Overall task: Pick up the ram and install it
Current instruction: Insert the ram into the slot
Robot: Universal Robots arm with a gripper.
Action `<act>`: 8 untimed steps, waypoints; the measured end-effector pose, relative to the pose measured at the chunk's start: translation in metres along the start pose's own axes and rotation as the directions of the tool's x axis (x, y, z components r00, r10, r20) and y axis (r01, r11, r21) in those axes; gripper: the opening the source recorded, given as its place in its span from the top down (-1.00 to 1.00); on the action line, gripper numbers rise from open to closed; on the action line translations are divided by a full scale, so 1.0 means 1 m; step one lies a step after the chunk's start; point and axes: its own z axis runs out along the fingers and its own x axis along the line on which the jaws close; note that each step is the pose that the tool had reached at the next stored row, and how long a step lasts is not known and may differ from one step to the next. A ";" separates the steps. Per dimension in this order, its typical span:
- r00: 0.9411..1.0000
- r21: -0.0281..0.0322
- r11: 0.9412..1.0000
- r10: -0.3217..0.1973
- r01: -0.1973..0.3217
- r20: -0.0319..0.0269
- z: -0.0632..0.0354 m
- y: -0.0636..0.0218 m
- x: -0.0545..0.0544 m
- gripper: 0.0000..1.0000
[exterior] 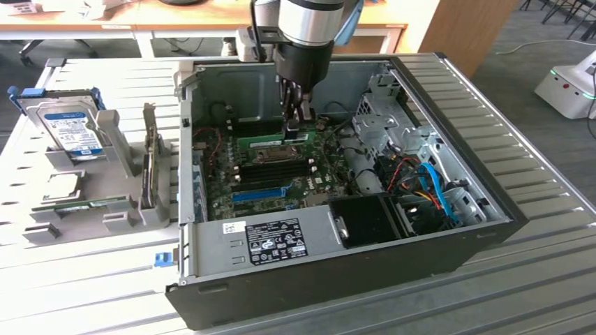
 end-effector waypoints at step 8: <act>1.000 0.001 1.000 0.000 0.000 0.000 0.0045 -0.0002 0.000 0.76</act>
